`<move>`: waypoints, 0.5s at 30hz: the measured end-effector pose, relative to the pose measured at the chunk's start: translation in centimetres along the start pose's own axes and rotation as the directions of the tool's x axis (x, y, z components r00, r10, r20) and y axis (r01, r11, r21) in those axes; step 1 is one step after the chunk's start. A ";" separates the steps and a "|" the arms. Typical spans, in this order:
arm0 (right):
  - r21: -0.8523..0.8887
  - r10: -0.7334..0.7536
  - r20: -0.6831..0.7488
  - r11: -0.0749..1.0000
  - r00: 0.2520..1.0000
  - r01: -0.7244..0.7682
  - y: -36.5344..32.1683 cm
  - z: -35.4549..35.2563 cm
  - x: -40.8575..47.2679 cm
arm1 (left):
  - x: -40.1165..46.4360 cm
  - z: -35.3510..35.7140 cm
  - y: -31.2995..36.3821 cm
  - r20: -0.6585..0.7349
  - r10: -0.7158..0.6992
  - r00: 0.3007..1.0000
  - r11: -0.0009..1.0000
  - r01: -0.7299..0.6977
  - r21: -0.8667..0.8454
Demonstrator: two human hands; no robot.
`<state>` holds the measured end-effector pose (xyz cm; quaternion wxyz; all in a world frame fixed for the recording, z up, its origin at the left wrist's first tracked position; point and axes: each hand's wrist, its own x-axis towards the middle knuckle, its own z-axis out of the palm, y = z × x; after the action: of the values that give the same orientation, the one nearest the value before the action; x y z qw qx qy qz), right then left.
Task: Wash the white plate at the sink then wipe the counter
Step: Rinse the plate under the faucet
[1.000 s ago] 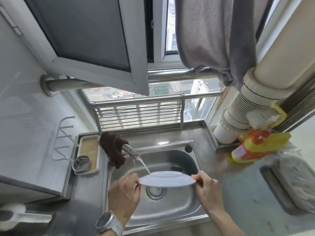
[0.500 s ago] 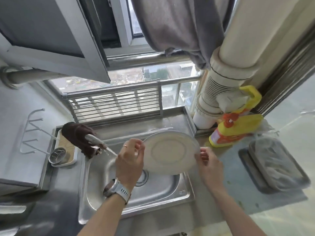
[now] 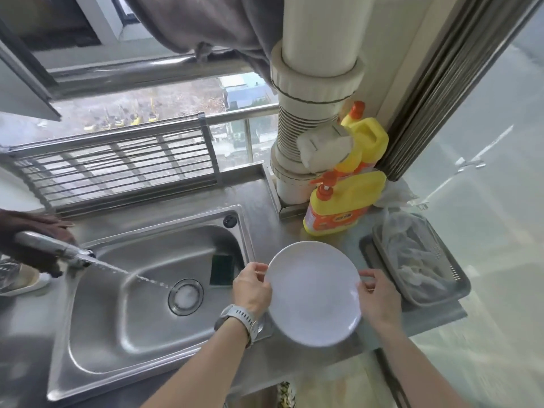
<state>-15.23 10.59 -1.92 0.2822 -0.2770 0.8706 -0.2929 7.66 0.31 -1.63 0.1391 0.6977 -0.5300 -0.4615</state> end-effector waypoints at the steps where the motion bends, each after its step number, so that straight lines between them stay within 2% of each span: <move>1: -0.002 0.003 -0.008 1.000 1.000 -0.003 0.3 -0.3 0.3 | -0.1 0.6 0.0 0.000 0.000 1.000 1.000 0.000 -0.003; 8: -0.033 0.041 -0.019 0.999 0.999 -0.041 1.3 -0.9 2.2 | 0.1 2.9 0.8 0.022 0.038 0.999 0.999 -0.038 0.004; 12: -0.032 0.073 -0.006 0.997 0.997 -0.073 1.1 -0.9 2.7 | 0.4 3.1 0.9 0.098 0.071 0.993 0.996 -0.076 0.052; 15: -0.069 0.079 -0.004 0.994 0.997 -0.079 0.4 -1.2 2.3 | 0.1 2.4 0.9 0.130 0.096 0.987 0.995 -0.100 0.027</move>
<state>-17.75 9.81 -2.15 0.2832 -0.2516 0.8907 -0.2511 5.18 0.57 -2.35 0.1153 0.6418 -0.5791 -0.4893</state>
